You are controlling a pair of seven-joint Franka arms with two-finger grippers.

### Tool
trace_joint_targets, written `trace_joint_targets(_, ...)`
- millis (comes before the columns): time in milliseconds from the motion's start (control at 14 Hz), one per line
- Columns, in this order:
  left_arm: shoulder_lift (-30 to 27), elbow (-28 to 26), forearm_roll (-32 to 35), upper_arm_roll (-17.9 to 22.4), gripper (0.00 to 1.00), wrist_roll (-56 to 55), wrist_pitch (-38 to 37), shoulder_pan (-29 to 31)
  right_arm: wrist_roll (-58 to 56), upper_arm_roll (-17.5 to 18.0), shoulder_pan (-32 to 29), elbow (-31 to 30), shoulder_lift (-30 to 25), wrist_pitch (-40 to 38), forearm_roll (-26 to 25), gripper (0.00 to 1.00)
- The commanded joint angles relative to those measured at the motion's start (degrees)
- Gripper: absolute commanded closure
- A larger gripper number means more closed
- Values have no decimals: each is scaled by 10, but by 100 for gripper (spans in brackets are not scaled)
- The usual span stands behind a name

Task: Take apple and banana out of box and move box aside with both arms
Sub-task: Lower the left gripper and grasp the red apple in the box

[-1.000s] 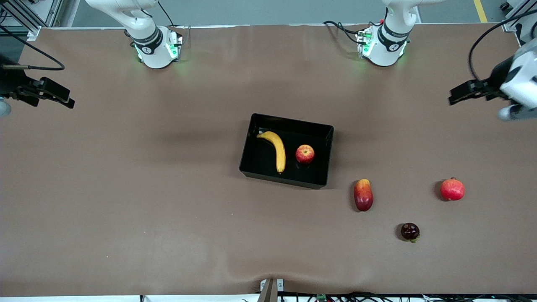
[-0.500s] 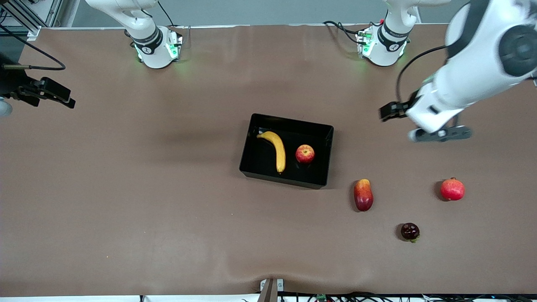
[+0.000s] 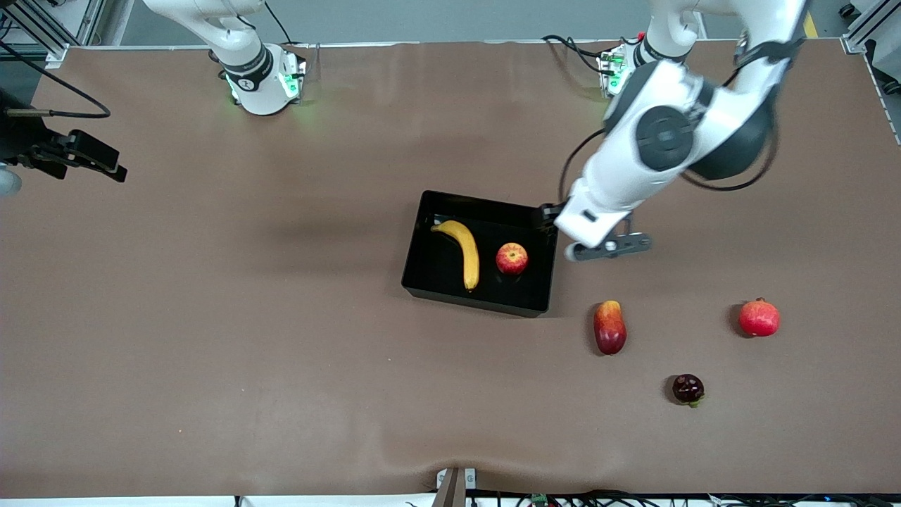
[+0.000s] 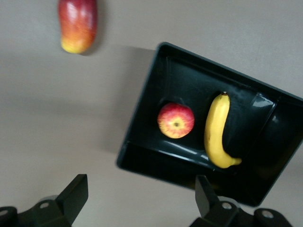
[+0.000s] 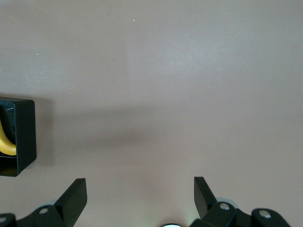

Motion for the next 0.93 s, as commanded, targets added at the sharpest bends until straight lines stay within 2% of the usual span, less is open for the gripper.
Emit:
trace_joint_targets(0,32,2,15,2,0,-63,31,-24,1,-4,6,6,2,-2,0,0)
trace_joint_targets(214,74,2,22,2,0,-110,71,-43,1,-4,6,6,2,-2,0,0)
trace_joint_targets(500,133,3,74,2,0,-226,118,-68,1,-4,6,6,2,-2,0,0)
trace_joint_targets(857,190,-7,88,2,0,-315,179,-72,1,-4,6,6,2,-2,0,0)
